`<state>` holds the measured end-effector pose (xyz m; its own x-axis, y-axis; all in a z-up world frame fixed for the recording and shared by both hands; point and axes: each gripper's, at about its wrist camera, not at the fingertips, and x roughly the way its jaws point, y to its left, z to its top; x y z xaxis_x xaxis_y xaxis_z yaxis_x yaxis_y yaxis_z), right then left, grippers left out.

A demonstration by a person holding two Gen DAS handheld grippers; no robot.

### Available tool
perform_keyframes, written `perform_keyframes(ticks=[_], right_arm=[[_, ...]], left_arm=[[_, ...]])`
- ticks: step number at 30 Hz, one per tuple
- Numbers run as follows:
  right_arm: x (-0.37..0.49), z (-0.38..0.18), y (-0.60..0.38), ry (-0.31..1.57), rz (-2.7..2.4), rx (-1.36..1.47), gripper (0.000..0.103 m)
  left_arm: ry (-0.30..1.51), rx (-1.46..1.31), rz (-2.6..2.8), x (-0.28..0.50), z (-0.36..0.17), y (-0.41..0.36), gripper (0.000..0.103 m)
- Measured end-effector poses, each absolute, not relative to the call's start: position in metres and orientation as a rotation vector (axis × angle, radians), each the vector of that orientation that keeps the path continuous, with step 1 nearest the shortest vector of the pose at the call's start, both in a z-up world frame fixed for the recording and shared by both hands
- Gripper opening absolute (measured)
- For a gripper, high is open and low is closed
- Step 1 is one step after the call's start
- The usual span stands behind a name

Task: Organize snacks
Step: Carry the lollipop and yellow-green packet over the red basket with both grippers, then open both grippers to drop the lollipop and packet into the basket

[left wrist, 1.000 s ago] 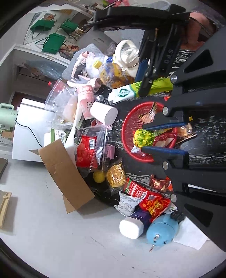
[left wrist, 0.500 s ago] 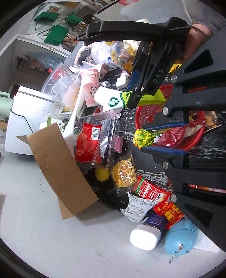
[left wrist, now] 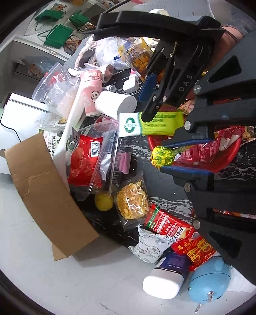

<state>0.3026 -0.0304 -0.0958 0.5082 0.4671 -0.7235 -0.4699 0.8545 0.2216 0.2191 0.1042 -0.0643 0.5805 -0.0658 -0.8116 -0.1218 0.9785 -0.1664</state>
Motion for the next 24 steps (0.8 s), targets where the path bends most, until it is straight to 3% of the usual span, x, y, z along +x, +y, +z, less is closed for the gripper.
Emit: perform_keyframes(ticks=[24], right_arm=[[0.260, -0.071, -0.082, 0.944, 0.506, 0.038, 0.050]], left_arm=[[0.984, -0.160, -0.024, 0.228, -0.054, 0.067, 0.018]])
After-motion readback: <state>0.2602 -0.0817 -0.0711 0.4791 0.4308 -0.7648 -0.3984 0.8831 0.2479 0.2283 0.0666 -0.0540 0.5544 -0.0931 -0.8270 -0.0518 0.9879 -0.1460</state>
